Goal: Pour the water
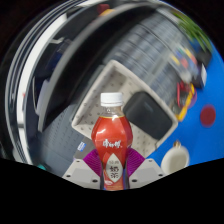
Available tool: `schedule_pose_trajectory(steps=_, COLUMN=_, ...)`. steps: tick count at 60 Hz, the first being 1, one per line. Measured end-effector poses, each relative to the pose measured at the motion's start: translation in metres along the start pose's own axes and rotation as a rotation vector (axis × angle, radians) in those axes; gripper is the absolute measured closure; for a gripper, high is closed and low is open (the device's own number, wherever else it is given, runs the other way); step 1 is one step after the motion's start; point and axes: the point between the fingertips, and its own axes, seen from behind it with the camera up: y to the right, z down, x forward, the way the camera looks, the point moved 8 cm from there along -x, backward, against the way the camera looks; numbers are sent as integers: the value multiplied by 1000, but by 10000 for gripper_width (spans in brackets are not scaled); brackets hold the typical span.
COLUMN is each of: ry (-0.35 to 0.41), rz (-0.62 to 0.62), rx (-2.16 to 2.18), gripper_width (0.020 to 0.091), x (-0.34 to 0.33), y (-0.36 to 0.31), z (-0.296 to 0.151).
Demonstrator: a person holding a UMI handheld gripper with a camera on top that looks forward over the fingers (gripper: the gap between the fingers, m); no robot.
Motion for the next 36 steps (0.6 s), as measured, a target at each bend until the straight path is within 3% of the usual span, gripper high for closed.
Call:
schedule_pose_trajectory(steps=10, ry=17, rz=93, rx=-418, gripper_width=803, x=-9, y=-2, z=-53)
schedule_pose_trajectory(steps=17, ry=81, rz=172, rx=-580, gripper_width=804, x=-16, y=18, z=-87)
schedule_pose_trajectory(steps=23, ry=115, rz=255, rx=-676, gripper_width=802, x=-22, y=52, z=-113)
schedule_pose_trajectory(steps=36, ry=109, rz=415, rx=-787, gripper_width=802, x=-27, y=148, z=-147)
